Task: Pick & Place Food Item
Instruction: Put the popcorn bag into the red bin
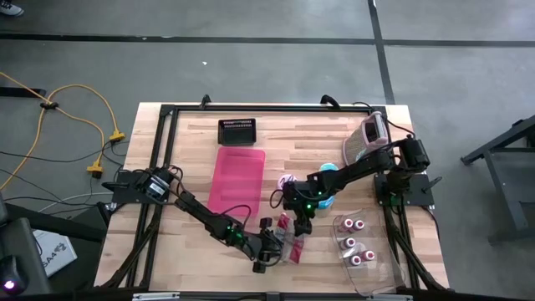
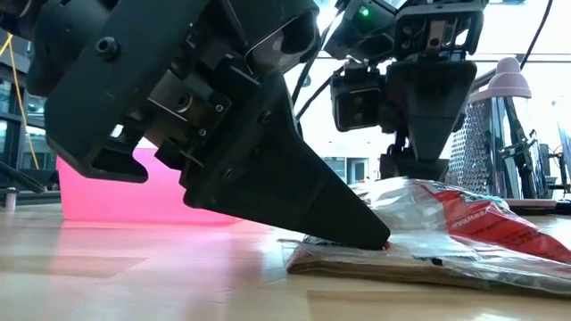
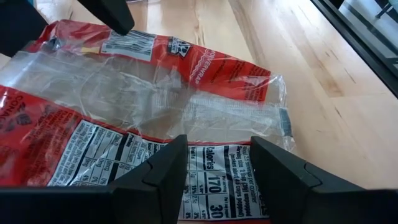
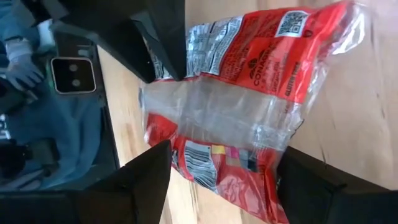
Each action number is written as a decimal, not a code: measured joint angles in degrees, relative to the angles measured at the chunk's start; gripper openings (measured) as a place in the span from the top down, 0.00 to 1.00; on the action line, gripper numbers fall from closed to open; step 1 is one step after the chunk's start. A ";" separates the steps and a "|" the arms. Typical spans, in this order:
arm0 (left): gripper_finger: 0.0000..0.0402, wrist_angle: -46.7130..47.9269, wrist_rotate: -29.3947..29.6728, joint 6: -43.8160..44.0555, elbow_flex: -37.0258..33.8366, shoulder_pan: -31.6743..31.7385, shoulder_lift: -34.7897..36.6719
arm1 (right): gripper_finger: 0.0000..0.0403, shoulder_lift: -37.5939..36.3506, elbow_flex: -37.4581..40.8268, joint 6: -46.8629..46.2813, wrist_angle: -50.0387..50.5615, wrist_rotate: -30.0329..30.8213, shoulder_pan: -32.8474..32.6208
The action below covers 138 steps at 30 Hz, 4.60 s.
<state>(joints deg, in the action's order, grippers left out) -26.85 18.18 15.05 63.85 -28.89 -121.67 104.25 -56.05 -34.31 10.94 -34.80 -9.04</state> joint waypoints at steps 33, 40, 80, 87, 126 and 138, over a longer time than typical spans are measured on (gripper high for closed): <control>0.58 0.09 0.85 -0.04 -0.06 0.16 -0.02 | 0.43 0.22 -0.02 -1.65 -2.67 -2.70 -0.35; 0.58 0.11 1.25 -0.65 -0.06 -0.51 -0.07 | 0.48 0.14 -0.02 -2.09 -2.42 -2.69 -0.35; 0.58 -2.87 3.06 -10.46 -0.23 -2.05 0.42 | 0.97 0.02 -0.04 -1.62 -2.45 -4.39 -0.33; 0.58 -3.12 3.16 -11.87 -0.23 -2.66 2.68 | 0.97 0.02 -0.11 -1.46 -2.24 -4.58 -0.35; 0.58 25.86 25.70 -2.28 -0.23 -15.95 27.22 | 0.98 -19.49 -3.40 -3.34 -5.01 4.59 7.37; 0.58 34.76 27.21 4.68 -0.32 -15.97 28.67 | 0.98 -18.24 -20.29 10.08 12.48 7.69 14.55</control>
<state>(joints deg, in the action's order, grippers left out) 7.91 45.39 19.73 63.53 -44.86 -93.00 86.01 -76.35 -24.23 23.42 -27.10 5.51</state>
